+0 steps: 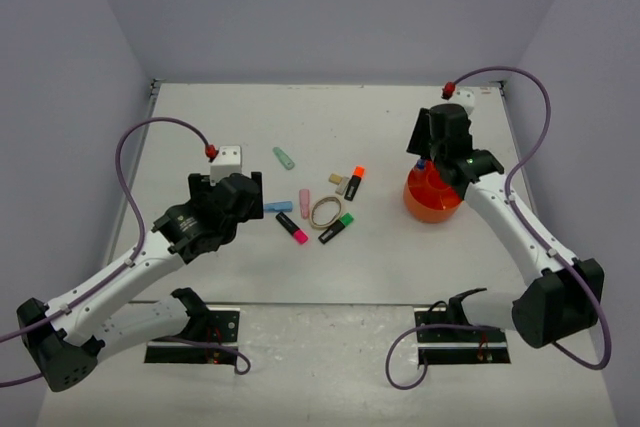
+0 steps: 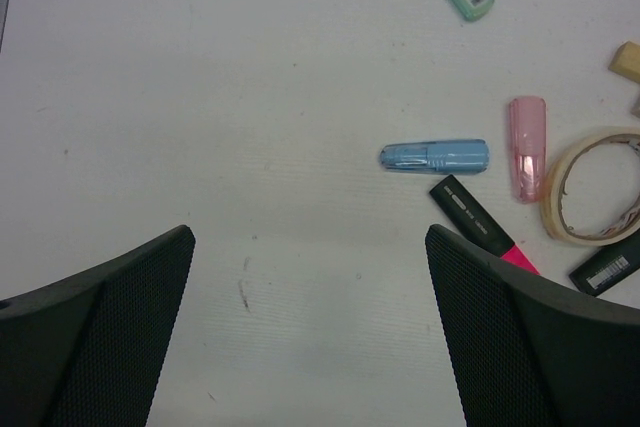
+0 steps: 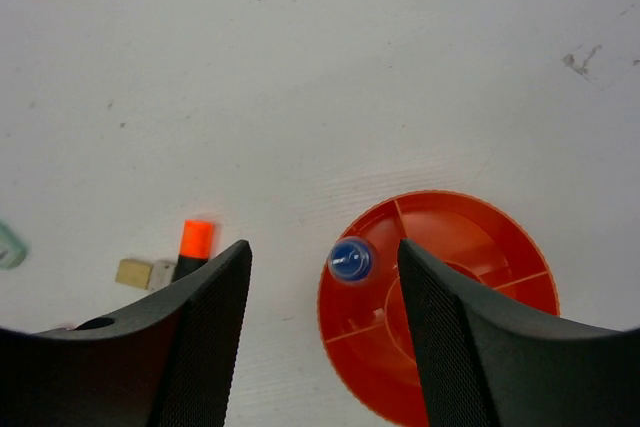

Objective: Sort the stationery into containers
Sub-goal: Pick up the stationery from the center of the board.

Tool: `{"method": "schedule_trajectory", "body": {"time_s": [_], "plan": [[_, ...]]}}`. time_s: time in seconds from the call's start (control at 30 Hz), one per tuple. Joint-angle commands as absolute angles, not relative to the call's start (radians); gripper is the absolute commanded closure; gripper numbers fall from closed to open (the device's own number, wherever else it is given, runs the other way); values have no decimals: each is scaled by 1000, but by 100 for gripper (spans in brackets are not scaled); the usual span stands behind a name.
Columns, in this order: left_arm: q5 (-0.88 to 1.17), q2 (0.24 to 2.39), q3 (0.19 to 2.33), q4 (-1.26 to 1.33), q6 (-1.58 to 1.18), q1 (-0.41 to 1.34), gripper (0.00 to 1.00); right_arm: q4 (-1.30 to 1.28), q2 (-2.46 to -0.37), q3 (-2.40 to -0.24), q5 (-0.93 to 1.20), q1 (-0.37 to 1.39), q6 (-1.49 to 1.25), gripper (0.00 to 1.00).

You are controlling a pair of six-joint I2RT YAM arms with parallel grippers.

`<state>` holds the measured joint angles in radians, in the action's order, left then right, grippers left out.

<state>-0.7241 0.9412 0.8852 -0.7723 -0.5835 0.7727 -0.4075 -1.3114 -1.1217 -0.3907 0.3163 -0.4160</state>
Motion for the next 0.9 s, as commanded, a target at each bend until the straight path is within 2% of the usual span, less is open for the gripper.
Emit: {"method": "schedule_trajectory", "body": {"time_s": [0.0,0.2,0.4,0.67,0.87], "plan": [[-794,961,905,-797,-667,770,0,-445,-1210,-1180,-315,365,-395,37],[-789,1036,992,-890,-906,770,0,-493,-1146,-1196,-182,471,-339,35],[-704,1156,994,-757,-887,770,0,-526,-1166,-1185,-90,556,-323,34],[-694,1342,1093,-758,-1001,766,0,-501,-1225,-1115,-87,574,-405,35],[-641,1518,1189,-709,-1018,673,0,-489,-1188,-1097,-61,578,-410,36]]}}
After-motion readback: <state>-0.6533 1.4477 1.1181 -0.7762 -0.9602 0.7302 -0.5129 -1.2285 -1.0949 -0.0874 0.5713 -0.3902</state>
